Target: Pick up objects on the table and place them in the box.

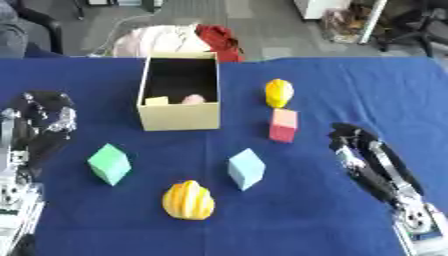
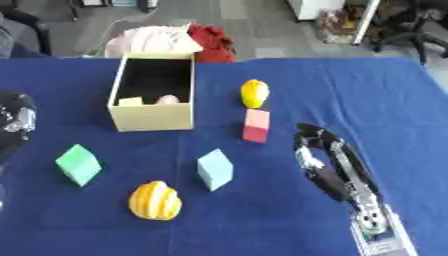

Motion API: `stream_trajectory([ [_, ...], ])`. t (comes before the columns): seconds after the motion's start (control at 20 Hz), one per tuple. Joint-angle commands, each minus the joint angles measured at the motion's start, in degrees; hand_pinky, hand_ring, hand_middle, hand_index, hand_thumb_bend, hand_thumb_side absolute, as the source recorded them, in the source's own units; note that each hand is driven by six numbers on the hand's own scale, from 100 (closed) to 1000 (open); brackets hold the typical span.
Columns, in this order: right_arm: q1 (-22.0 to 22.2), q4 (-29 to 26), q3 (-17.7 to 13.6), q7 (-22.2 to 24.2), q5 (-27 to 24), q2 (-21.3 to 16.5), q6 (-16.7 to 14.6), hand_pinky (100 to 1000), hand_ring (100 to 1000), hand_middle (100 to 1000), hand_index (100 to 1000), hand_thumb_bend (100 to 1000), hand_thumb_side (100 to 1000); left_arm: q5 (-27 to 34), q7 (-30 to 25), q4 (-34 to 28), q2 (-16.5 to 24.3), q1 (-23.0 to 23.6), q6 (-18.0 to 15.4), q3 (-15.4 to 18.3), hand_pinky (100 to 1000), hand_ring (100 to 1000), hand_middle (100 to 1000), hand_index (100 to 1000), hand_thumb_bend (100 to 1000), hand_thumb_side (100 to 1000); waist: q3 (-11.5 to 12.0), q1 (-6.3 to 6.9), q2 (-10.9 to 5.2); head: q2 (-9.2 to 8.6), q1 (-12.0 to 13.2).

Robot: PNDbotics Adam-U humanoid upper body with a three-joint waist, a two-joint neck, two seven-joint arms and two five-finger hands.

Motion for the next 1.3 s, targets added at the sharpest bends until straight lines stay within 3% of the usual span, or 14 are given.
stream_trajectory([
  [0.05,-0.5,-0.5,-0.1,0.2,-0.3,-0.4,-0.1,875,706,724,863,100,770,0.2,-0.8,-0.8,1.8,-1.0,-0.1,-0.5,802,569,554,577,147,100,-0.1,-0.4,-0.99,-0.24,0.2],
  [1.3,-0.6,-0.5,0.1,0.3,-0.2,-0.4,-0.1,875,707,724,863,100,769,1.0,-5.7,-2.5,2.0,-0.1,0.4,-5.0,804,569,554,574,177,100,-0.3,-0.23,-1.03,-0.31,0.4],
])
